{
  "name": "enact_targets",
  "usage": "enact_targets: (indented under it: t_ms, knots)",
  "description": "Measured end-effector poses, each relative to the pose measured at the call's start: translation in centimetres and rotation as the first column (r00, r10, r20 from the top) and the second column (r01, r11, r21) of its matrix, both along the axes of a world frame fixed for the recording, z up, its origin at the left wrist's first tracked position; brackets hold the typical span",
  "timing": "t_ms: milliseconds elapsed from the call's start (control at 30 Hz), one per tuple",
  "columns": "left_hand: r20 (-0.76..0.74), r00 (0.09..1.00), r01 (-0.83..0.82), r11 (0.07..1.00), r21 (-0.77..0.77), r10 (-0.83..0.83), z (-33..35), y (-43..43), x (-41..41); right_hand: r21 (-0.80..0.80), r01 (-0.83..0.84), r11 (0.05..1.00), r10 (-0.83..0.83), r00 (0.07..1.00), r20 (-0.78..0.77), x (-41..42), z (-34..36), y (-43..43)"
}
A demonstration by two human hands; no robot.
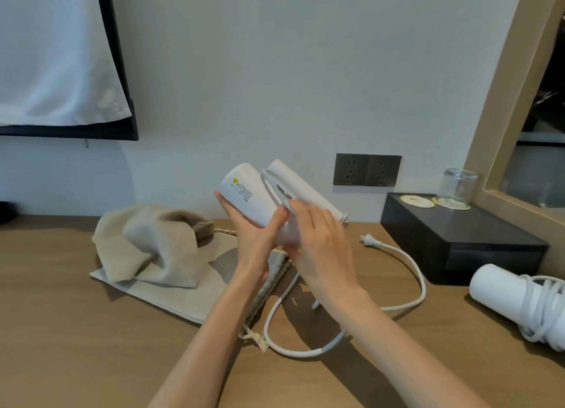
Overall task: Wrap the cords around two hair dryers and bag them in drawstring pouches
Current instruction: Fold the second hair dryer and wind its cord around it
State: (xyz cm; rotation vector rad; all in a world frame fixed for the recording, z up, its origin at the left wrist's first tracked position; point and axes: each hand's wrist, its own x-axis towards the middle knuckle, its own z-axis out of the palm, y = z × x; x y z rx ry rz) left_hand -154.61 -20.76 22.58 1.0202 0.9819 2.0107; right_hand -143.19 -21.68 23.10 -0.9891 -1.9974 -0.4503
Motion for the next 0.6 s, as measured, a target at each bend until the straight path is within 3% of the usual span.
enact_targets:
  t_ms: [167, 433, 533, 600]
  knots:
    - [-0.058, 0.998, 0.020, 1.000, 0.005, -0.020, 0.0, 0.0, 0.6, -0.002, -0.020, 1.000, 0.020, 0.999, -0.030, 0.9, -0.5, 0.3]
    - [0.136, 0.972, 0.190, 0.981, 0.042, -0.194, -0.5, 0.2, 1.6, 0.121, 0.093, 0.988, -0.096, 0.995, 0.020, 1.7, -1.6, 1.4]
    - [0.114, 0.977, 0.173, 0.983, 0.058, -0.179, -0.1, -0.1, 1.3, 0.136, 0.035, 0.990, -0.035, 0.999, -0.005, 2.7, -1.7, 2.1]
    - [0.011, 0.993, 0.117, 0.992, 0.053, -0.118, 0.1, -0.4, 1.0, 0.140, 0.009, 0.990, -0.008, 1.000, -0.004, 3.4, -1.6, 2.6]
